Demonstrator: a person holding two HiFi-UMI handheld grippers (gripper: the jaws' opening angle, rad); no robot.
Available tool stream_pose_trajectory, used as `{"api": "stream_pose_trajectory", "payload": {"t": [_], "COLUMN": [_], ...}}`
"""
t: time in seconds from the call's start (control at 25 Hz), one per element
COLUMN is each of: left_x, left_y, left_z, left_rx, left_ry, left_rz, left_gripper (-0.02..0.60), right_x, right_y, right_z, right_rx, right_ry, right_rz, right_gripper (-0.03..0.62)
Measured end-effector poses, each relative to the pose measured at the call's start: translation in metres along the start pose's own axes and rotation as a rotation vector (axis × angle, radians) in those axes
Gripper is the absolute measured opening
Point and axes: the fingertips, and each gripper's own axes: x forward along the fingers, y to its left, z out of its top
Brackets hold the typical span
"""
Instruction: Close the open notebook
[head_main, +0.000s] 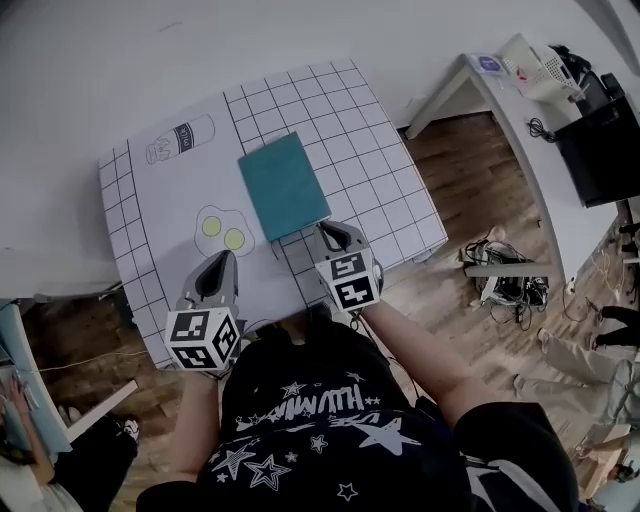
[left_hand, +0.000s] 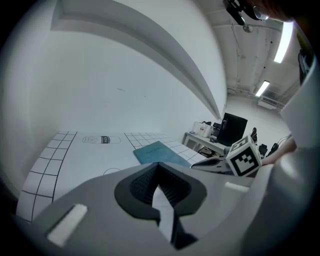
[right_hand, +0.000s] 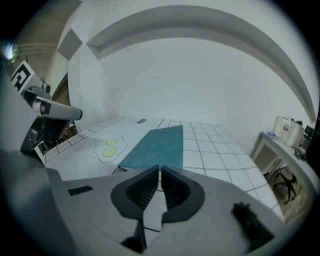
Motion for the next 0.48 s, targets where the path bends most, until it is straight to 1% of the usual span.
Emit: {"api": "stream_pose_trajectory", "payload": {"t": [0.12,0.2,0.28,0.36,0.48], "left_x": [0.005,0.007,0.007,0.005,-0.001], "left_y": [-0.003,-0.007,-0.011,-0.013,-0.01], "left_z": [0.002,0.002,0.004,0.007,0.011], "left_rx": [-0.016,-0.02,-0.017,-0.014,-0.02], "left_ry": [-0.006,-0.01,-0.018,-0.032,-0.063], "left_rz": [0.028,0.048,0.073,0.107,0.178], "left_gripper": [0.009,0.009,0.009,0.009,0.009], "right_x": [-0.01,-0.004,0.007,0.02,0.034], "right_y": [-0.007,-0.005,-0.005,-0.01,-0.016], "right_z": [0.019,0.02,0.015,0.008,-0.006], "right_rx": [-0.162,-0.232,-0.248,-0.238,-0.219], "right_ry": [-0.069,-0.061,-0.026,0.025,0.109], "right_rz": [0.001,0.037,0.077,0.1,0.133], "right_gripper": [0.028,0.028,0.028,0.028,0.028]}}
